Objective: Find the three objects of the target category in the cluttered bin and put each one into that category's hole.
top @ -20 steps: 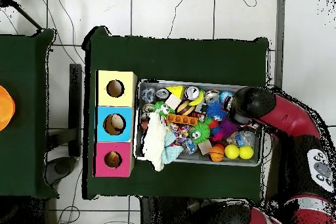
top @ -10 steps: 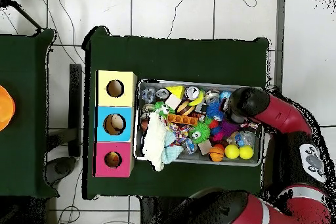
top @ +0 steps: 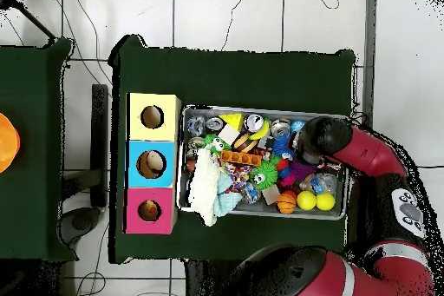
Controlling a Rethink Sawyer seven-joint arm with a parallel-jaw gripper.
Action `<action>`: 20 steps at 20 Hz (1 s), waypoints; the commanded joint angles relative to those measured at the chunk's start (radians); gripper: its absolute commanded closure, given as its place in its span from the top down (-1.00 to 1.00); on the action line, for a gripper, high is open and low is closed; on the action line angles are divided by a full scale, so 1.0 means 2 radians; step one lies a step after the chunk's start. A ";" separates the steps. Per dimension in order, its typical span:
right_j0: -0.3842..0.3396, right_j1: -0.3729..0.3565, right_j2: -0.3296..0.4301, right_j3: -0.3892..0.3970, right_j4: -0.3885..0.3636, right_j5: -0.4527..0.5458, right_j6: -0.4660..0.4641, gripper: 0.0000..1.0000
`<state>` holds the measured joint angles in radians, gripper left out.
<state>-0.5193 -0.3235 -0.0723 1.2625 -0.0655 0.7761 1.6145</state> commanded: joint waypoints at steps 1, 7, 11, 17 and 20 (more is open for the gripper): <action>0.000 0.009 0.044 0.007 -0.014 0.031 -0.008 1.00; -0.001 0.003 0.044 0.015 -0.015 0.025 -0.009 1.00; -0.004 -0.003 0.048 0.019 -0.016 0.015 -0.015 1.00; -0.009 -0.016 0.057 0.041 -0.008 -0.014 -0.007 -1.00; -0.010 -0.026 0.056 0.048 -0.005 -0.002 -0.006 -1.00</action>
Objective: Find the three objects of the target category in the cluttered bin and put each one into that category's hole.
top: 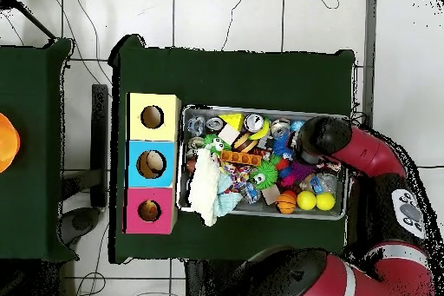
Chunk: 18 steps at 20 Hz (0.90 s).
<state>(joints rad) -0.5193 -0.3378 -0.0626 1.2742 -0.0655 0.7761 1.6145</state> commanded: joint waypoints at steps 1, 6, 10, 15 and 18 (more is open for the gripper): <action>-0.009 -0.025 0.048 0.048 -0.006 0.000 -0.003 -1.00; -0.007 -0.052 0.034 0.065 -0.010 0.009 0.002 -1.00; 0.000 -0.084 0.023 0.085 -0.009 0.033 0.005 -1.00; 0.005 -0.104 0.018 0.092 -0.013 0.038 0.009 -1.00; 0.009 -0.096 0.018 0.087 -0.012 0.031 0.018 -1.00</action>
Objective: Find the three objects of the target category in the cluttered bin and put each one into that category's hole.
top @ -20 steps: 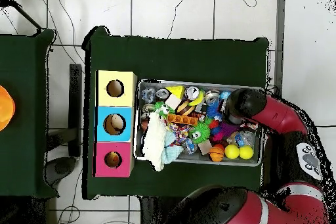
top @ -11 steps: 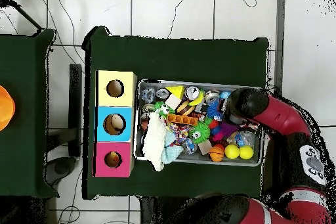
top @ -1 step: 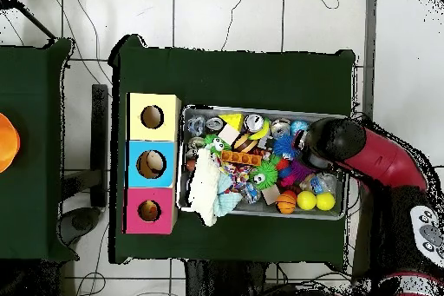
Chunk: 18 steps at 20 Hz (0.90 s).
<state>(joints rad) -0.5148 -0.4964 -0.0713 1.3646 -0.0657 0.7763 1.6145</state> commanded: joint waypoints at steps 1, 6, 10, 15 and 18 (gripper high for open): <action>0.007 -0.012 0.023 0.041 -0.012 0.022 0.023 -1.00; 0.017 -0.002 0.030 0.050 -0.004 0.001 0.041 -1.00; 0.027 -0.009 0.037 0.073 0.010 -0.004 0.057 -1.00; 0.032 -0.010 0.030 0.062 0.006 0.007 0.052 -1.00; 0.027 -0.006 0.034 0.050 0.000 0.005 0.032 -1.00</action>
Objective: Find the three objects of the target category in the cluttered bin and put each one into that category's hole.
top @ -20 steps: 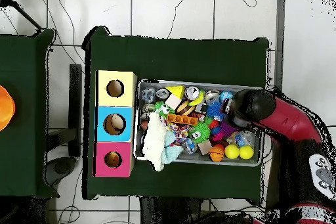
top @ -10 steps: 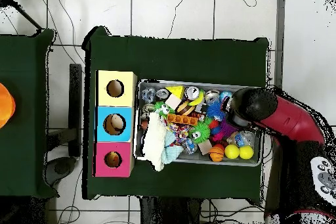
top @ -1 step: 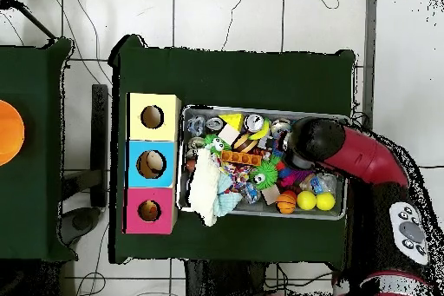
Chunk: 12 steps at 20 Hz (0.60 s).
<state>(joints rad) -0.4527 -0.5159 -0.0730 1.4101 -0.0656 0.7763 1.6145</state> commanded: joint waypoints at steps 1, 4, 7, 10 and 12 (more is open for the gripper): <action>-0.007 0.007 0.037 0.023 -0.001 0.007 0.026 -1.00; -0.018 0.009 0.043 0.013 -0.003 0.017 0.006 -1.00; -0.030 0.004 0.046 0.005 -0.007 0.035 -0.017 -1.00; -0.036 0.000 0.045 -0.011 -0.013 0.053 -0.031 -1.00; -0.041 -0.001 0.043 -0.018 -0.017 0.054 -0.035 -1.00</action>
<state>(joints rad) -0.4981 -0.5156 -0.0697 1.4059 -0.0657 0.7787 1.6145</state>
